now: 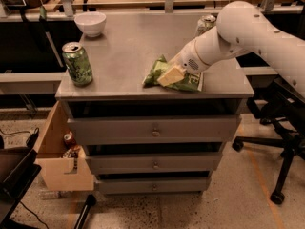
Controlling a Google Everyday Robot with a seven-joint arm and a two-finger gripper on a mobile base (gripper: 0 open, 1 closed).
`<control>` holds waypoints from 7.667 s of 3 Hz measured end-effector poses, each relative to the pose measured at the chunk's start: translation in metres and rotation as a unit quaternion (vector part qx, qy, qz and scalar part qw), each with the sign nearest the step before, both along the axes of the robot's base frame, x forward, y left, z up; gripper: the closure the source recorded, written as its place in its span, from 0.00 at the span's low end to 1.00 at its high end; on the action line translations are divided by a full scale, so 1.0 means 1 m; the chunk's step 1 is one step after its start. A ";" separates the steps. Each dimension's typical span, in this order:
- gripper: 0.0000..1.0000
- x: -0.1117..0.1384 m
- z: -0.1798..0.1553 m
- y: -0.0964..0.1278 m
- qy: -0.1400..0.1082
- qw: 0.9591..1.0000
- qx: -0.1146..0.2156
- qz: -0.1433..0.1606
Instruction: Move green jalapeno chip bag near white bowl
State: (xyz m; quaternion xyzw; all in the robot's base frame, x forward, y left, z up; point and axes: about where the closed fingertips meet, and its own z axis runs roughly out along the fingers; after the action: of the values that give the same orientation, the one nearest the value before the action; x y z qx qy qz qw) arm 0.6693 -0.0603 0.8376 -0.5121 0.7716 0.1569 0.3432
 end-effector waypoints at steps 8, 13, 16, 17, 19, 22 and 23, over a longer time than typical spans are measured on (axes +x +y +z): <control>0.91 0.021 0.055 0.001 0.003 0.995 -0.101 0.008; 1.00 0.130 0.159 0.035 -0.145 0.976 -0.161 0.008; 1.00 0.187 0.153 0.065 -0.215 0.956 -0.199 0.011; 1.00 0.220 0.151 0.086 -0.273 0.938 -0.210 0.038; 1.00 0.269 0.129 0.107 -0.337 0.917 -0.213 0.029; 0.38 0.273 0.118 0.114 -0.333 0.918 -0.213 0.032; 0.15 0.274 0.115 0.115 -0.331 0.918 -0.213 0.034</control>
Offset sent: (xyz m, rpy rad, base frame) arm 0.0000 0.0000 0.0000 0.0000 0.0000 0.0000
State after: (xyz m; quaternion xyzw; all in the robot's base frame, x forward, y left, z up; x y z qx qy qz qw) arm 0.9429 0.0550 0.9522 -0.6216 0.6110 -0.1785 0.4565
